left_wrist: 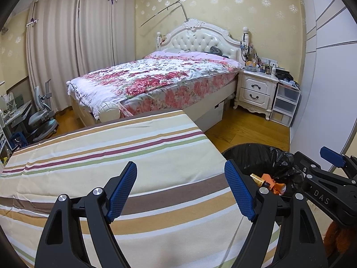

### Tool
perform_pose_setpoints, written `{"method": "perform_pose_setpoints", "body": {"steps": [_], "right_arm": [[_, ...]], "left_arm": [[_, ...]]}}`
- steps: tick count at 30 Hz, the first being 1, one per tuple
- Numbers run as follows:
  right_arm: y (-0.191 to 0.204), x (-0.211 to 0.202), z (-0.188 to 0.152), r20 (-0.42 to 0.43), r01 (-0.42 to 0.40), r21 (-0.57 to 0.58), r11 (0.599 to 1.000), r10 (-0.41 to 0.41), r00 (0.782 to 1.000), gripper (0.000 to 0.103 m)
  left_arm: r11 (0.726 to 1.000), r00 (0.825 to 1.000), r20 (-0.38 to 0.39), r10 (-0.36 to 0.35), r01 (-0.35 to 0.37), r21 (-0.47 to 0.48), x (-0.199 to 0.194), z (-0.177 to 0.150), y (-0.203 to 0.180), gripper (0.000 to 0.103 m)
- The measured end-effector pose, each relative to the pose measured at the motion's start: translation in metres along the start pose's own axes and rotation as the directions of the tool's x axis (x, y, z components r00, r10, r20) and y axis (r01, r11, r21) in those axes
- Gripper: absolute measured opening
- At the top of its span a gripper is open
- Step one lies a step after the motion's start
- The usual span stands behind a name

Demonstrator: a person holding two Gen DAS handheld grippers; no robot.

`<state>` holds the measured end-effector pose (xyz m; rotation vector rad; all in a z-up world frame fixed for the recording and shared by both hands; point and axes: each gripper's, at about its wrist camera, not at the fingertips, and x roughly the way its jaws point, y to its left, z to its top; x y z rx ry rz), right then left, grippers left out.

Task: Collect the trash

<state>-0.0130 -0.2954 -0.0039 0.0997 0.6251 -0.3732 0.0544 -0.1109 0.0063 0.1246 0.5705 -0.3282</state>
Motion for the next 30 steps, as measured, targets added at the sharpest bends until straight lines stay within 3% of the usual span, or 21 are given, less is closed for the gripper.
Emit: {"method": "perform_pose_setpoints", "body": {"steps": [14,30], "right_arm": [[0.007,0.002,-0.003,-0.006,-0.009,-0.005,1.0,0.009,1.0,0.068],[0.038,0.001,-0.002,-0.013,-0.056,-0.061,0.997,0.056,0.998,0.068]], "left_arm": [[1.0,0.999,0.029,-0.023,0.023,-0.005,-0.002,-0.001,-0.001,0.078],[0.997,0.998,0.018,0.067,-0.067,-0.03,-0.005,-0.008,0.03,0.081]]}}
